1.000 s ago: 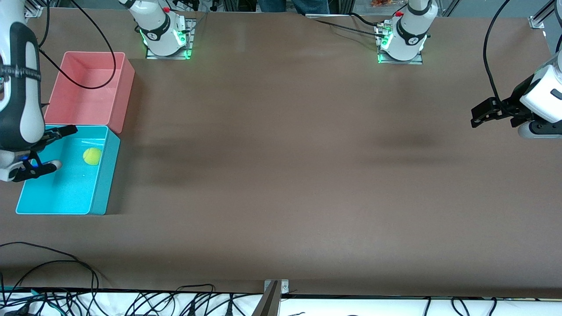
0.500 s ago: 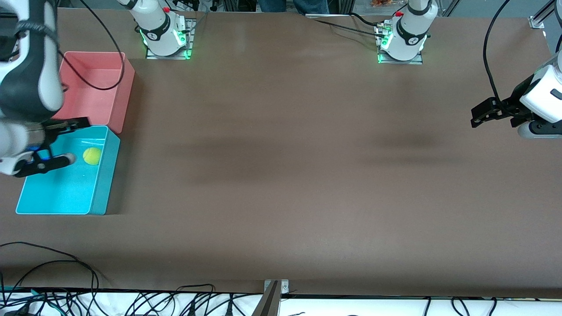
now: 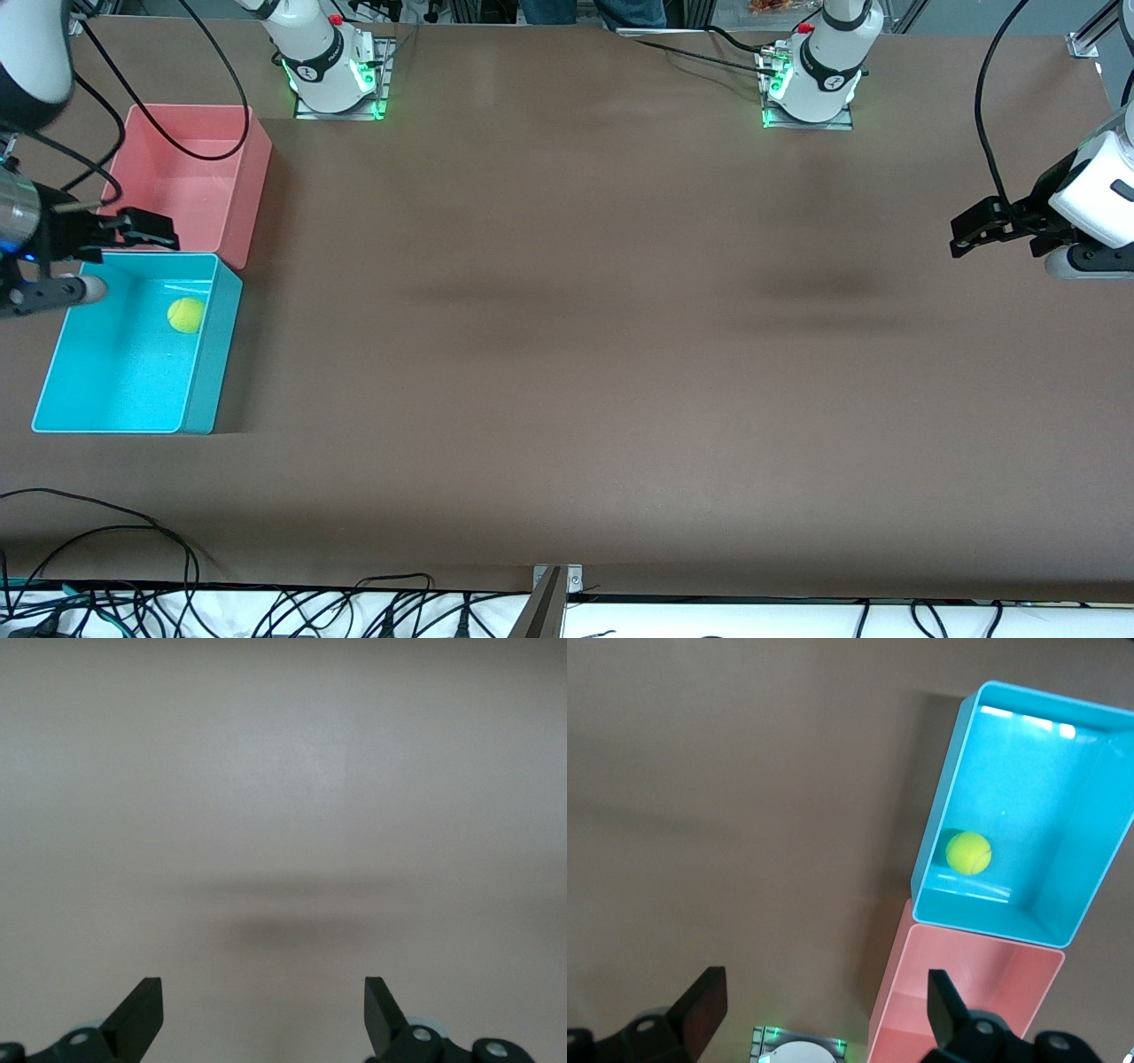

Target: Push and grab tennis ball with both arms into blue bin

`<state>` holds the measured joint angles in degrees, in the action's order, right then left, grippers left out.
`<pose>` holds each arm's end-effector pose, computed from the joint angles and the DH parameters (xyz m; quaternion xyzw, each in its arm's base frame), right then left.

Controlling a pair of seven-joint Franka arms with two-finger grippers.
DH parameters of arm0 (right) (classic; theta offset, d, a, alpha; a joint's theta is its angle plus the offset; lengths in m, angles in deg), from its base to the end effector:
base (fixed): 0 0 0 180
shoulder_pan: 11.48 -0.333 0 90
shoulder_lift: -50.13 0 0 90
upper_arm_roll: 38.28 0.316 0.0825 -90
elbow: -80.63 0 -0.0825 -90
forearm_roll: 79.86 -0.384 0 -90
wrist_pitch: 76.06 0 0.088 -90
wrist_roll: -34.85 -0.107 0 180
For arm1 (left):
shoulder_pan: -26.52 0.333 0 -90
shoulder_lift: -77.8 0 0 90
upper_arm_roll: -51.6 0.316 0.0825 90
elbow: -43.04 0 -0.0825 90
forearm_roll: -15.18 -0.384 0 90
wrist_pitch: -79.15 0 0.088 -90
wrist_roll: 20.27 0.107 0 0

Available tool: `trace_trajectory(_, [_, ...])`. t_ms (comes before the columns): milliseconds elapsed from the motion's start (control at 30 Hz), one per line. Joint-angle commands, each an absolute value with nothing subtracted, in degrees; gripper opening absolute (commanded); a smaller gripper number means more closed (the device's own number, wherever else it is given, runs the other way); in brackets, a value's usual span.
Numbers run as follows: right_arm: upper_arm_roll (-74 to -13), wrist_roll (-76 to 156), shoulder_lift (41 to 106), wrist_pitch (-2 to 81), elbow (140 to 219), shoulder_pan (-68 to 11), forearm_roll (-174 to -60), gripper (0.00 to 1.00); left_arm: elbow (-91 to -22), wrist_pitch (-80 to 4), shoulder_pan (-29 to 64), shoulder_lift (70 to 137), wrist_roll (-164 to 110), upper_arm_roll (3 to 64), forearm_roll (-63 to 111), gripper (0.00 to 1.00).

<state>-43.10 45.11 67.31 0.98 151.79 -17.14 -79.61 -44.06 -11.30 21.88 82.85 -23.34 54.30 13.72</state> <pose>0.6185 0.0170 0.5825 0.9904 0.0966 -0.0988 0.0066 0.5813 -0.0182 0.5991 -0.9997 -0.0095 0.0141 0.0154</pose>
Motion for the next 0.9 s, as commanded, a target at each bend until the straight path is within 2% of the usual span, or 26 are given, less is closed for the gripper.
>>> trace_trajectory(0, [-42.9, 44.5, 65.4, 4.4, 155.3, -17.9, -80.7, 1.0, -44.8, -10.8, 21.6, 82.1, -22.4, 54.3, 12.5, 1.0])
trace_trajectory(100, [-43.1, 44.4, 63.0, 7.6, 159.4, -19.1, -80.6, 1.0, -44.8, -10.8, 21.6, 82.1, -22.4, 54.3, 12.5, 1.0])
trace_trajectory(300, [-43.0, 44.8, 53.5, 15.9, 173.9, -17.3, -81.0, 1.0, -44.8, -10.8, 21.6, 82.1, -22.4, 54.3, 12.5, 1.0])
trace_trajectory(400, [-41.9, 44.9, 50.6, 17.4, 176.5, -14.1, -80.8, 1.0, -44.8, -10.8, 21.6, 82.1, -22.4, 54.3, 12.5, 1.0])
trace_trajectory(567, [-36.4, 44.2, 46.5, 20.8, 181.3, -8.6, -80.3, 1.0, -44.8, -10.8, 21.6, 82.1, -22.4, 54.3, 12.5, 1.0])
trace_trajectory(667, [-36.3, 41.4, 43.3, 19.7, 184.9, -8.6, -80.4, 1.0, -44.8, -10.8, 21.6, 82.1, -22.4, 54.3, 12.5, 1.0])
trace_trajectory(867, [-36.6, 36.1, 43.3, 16.9, 183.4, -9.3, -80.3, 1.0, -44.8, -10.8, 21.6, 82.1, -22.4, 54.3, 12.5, 1.0])
